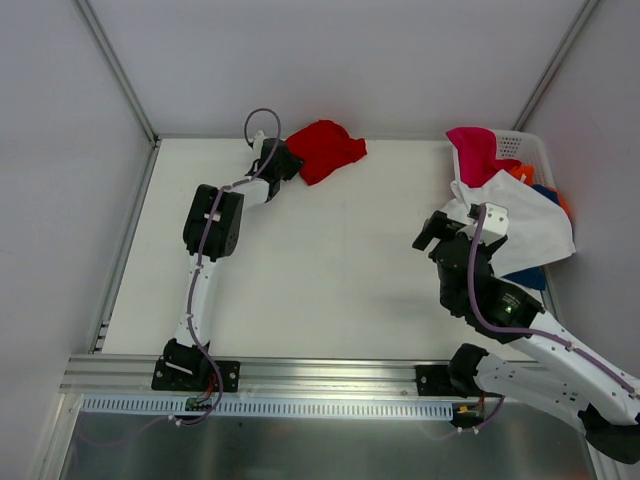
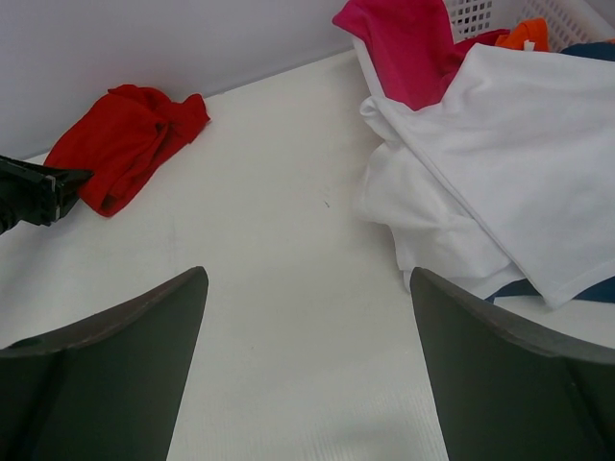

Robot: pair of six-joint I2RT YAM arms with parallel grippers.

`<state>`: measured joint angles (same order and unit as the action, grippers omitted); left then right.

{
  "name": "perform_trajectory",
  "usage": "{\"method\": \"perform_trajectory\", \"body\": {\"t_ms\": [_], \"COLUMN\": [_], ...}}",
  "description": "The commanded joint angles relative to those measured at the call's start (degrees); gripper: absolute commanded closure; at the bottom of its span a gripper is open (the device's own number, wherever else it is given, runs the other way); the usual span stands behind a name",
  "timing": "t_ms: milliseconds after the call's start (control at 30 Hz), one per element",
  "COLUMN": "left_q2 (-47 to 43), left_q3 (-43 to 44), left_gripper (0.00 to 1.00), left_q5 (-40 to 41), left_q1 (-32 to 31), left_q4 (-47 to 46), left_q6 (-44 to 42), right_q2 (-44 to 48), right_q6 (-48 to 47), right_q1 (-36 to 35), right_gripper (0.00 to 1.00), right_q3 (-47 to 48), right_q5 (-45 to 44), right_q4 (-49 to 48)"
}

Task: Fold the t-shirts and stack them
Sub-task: Neatly place the folded tshirt to the corner

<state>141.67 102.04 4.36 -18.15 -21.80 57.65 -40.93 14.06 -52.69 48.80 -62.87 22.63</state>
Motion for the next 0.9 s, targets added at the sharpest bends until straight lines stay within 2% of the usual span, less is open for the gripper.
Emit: {"method": "perform_trajectory", "body": {"t_ms": [0,133,300,500,633,800,867], "left_q2": [-3.8,-7.8,-9.6,-12.2,-11.7,-8.3,-8.2], "left_q3": [-1.3,-5.3,-4.1,-4.2,2.1,11.0,12.7], "left_gripper": [0.99,0.99,1.0,1.0,1.0,1.0,1.0], "left_q5": [-5.8,-10.9,-21.4,-23.6,-26.3,-37.2,-38.5], "left_q1": [3.9,7.7,13.4,18.8,22.1,28.8,30.4], "left_q4": [-0.3,0.5,5.6,9.3,14.8,21.1,23.2], "left_q6": [-7.1,-11.8,-20.4,-29.8,-34.5,-34.8,-36.6], "right_q2": [0.1,-0.2,0.9,5.5,9.5,14.2,15.1], "right_q6": [0.2,0.6,1.0,2.0,2.6,3.2,2.8], "right_q1": [0.2,0.2,0.2,0.2,0.2,0.2,0.2], "right_gripper": [0.09,0.09,0.09,0.09,0.09,0.09,0.09], "right_q3": [-1.0,-1.5,-2.3,-4.9,-7.2,-8.5,-9.2], "right_q5": [0.9,1.8,3.0,4.3,4.1,3.0,2.7], "right_q4": [-2.9,-3.9,-4.6,-4.2,-3.0,-0.4,-0.4]}}
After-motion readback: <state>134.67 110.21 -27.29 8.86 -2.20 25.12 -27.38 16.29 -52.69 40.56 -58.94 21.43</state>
